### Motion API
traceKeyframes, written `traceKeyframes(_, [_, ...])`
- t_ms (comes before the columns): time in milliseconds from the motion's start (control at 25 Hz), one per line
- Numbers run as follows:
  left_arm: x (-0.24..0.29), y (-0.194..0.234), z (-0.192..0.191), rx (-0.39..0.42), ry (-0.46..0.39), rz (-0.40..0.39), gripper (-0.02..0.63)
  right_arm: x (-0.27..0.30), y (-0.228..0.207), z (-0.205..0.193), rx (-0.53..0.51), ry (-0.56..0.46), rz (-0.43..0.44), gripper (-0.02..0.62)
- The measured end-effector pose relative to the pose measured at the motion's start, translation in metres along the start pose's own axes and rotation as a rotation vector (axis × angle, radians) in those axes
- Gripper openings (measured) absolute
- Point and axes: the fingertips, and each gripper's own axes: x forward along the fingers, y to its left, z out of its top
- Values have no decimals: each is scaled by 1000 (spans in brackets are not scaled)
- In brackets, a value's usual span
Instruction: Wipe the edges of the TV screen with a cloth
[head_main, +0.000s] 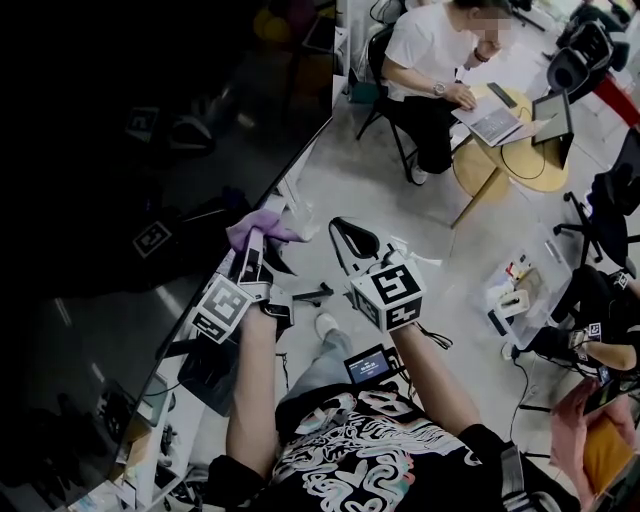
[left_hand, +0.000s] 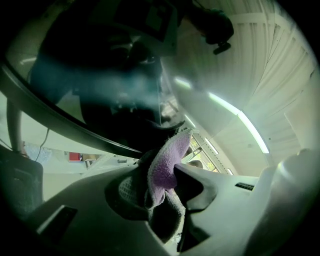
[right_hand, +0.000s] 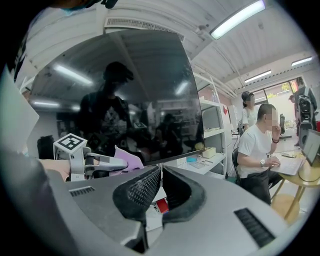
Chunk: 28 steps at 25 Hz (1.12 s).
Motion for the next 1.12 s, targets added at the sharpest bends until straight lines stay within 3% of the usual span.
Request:
traceKeyframes(120, [5,-16,0,1,10,-26,147,0,-5,-1,0,1,-15,35])
traceKeyframes(240, [11,11,-5,35,19,35,147,1,-14,-2,9,1,-34,35])
traceKeyframes(360, [19,14,-6,35,23,40,147,4,-23,-2,12,5,-57,35])
traceKeyframes(600, [50,-33,-11,-55,31,-65,147,8,-57,-1,3,16,-114,35])
traceKeyframes(880, [72,-45,-20,-37,52,-72,147,29,-79,6,28,15,-129,37])
traceKeyframes(1120, [92,-55,-22,-109,90,-105,147,51,-87,17,9,22,-133,35])
